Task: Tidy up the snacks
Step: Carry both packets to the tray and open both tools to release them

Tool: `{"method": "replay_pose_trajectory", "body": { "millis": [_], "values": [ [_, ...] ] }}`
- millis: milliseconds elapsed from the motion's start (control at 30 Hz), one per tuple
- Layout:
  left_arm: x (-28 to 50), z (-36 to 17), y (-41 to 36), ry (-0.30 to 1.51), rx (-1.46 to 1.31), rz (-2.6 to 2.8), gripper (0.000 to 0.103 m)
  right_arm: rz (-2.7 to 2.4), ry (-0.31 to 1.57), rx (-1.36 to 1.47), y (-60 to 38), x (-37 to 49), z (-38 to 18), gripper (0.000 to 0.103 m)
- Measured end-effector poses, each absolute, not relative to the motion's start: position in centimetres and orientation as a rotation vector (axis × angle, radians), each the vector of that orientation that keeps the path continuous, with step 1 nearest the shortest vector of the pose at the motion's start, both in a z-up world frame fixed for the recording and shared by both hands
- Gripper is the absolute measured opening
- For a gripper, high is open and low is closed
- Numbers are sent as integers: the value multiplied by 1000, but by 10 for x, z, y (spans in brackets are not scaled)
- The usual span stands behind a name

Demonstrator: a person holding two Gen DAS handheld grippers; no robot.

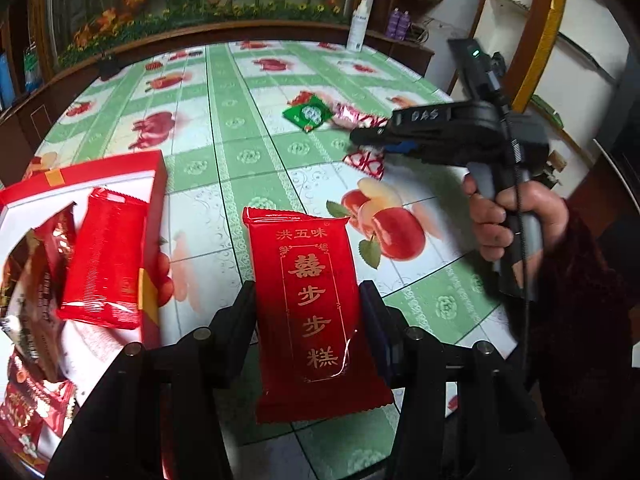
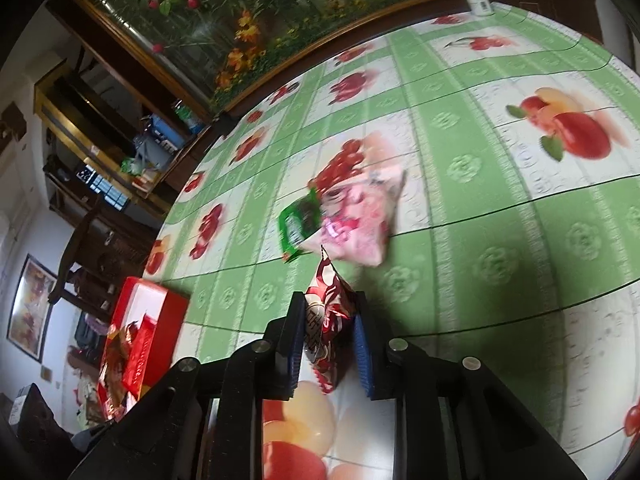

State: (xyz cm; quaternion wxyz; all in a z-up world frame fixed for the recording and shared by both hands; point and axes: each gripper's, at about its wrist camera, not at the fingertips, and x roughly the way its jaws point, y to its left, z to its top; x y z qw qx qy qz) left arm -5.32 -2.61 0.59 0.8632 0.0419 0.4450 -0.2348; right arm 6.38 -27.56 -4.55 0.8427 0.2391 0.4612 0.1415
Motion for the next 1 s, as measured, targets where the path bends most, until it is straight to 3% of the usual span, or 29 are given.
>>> {"method": "replay_pose_trajectory", "body": {
  "millis": [133,200,500,600,633,667,833,900,1000],
  "values": [
    [-55,13,-13,908,67,-485,45,307,971,505,-271,64,-45,22],
    [-55,18,-4,896,55,-472,33,318,969,505,-267,64,-45,22],
    [-56,19,12,890,58,-485,33,432,854,520,-229,59,-24,22],
    [-60,14,-3,899,130,-511,47,427,836,497,-223,58,-20,22],
    [-59,9,-8,914,158,-501,58,421,836,495,-224,58,-20,22],
    [-59,6,-11,929,172,-494,63,410,836,500,-226,58,-21,22],
    [-46,-18,-24,1040,210,-507,65,395,829,514,-229,57,-20,22],
    [-47,-21,-27,1026,225,-507,78,399,830,514,-229,56,-19,22],
    [-45,-22,-26,1021,223,-509,79,394,831,523,-231,57,-19,22]
  ]
}}
